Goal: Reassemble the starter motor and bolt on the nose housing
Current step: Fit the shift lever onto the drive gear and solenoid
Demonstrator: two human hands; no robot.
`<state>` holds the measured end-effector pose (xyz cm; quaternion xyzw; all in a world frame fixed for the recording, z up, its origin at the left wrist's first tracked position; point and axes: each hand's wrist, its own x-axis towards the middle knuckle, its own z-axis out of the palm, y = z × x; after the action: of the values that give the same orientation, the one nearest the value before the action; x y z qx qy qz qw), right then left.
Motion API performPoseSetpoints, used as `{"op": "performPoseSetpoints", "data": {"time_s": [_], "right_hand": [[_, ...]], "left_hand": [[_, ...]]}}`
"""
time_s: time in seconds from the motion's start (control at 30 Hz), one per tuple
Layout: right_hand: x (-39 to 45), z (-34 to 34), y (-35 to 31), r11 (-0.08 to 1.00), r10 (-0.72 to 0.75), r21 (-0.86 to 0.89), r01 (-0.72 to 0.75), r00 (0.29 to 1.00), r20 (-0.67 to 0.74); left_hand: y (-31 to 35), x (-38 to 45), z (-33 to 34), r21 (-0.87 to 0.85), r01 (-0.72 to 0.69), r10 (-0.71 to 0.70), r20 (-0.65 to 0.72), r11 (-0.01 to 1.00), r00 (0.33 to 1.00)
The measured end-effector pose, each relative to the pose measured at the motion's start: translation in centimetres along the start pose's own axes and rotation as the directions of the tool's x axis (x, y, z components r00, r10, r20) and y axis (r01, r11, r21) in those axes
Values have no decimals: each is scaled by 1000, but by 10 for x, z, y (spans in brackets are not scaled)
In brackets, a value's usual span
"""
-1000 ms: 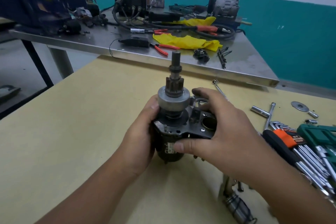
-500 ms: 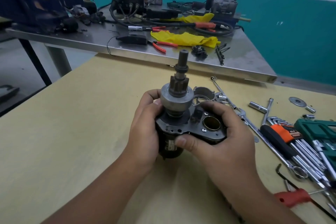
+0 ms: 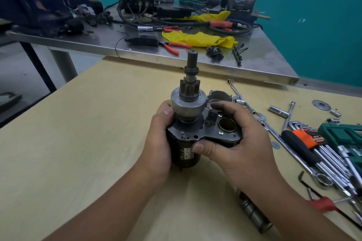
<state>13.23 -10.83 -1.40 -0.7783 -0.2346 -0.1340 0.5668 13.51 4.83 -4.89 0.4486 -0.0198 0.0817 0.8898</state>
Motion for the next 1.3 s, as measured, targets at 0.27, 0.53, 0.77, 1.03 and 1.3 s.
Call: {"op": "performPoseSetpoints", "data": {"time_s": [0.27,0.53,0.77,1.03,1.3], "right_hand": [[10,-15,-12,999,-42,3,42,998,36],[37,-5,-35,979,-108,-147,144,968,227],[37,-1,-32,979,-38,-186,83,972,231],[32,1,-42,977,-49,-200,74,991,127],[44,-3,-48,971,52,-240,11,965,256]], "left_hand": [[-3,1,8,21,-77,78,-11,997,997],[9,-3,3,-11,-51,52,92,999,994],[5,-8,1,87,-235,227,87,968,970],[5,-6,6,85,-266,259,82,960,962],[7,-9,5,58,-290,284,91,955,954]]}}
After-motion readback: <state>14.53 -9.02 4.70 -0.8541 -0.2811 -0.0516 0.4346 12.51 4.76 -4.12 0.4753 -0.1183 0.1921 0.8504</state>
